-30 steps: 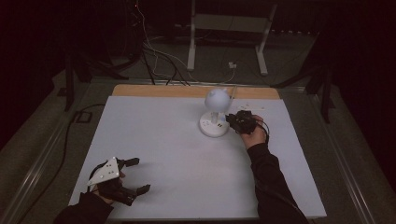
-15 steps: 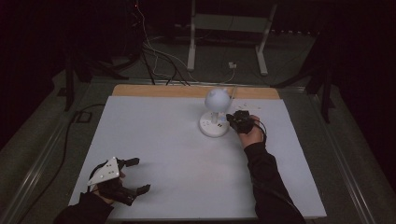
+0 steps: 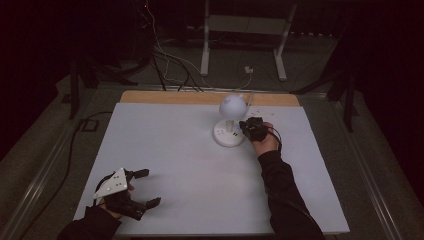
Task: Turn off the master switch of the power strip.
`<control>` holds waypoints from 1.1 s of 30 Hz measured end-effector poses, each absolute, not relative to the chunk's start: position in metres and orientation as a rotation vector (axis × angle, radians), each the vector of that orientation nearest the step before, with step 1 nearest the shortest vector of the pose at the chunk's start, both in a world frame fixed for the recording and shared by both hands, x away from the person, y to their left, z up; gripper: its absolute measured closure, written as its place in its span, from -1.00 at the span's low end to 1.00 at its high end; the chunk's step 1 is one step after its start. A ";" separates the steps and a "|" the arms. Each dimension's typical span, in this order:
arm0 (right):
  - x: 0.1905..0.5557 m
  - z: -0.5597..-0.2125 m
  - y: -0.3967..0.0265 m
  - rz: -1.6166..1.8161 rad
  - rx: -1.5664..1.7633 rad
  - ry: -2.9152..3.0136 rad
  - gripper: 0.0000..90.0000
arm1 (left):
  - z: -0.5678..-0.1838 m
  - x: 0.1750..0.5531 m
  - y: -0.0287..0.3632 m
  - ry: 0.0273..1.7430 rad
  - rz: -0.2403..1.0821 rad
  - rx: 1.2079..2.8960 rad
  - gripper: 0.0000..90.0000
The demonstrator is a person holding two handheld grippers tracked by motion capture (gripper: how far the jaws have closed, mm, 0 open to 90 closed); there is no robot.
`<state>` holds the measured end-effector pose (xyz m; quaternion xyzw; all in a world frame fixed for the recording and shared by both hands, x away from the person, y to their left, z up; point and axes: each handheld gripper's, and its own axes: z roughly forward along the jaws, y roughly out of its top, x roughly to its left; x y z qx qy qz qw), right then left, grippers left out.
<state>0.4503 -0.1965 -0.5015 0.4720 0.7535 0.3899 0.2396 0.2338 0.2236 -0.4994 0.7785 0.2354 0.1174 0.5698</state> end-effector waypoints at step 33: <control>0.451 -0.517 -0.194 1.086 1.291 2.019 1.00 | -0.500 0.234 0.223 0.547 0.278 1.833 -0.99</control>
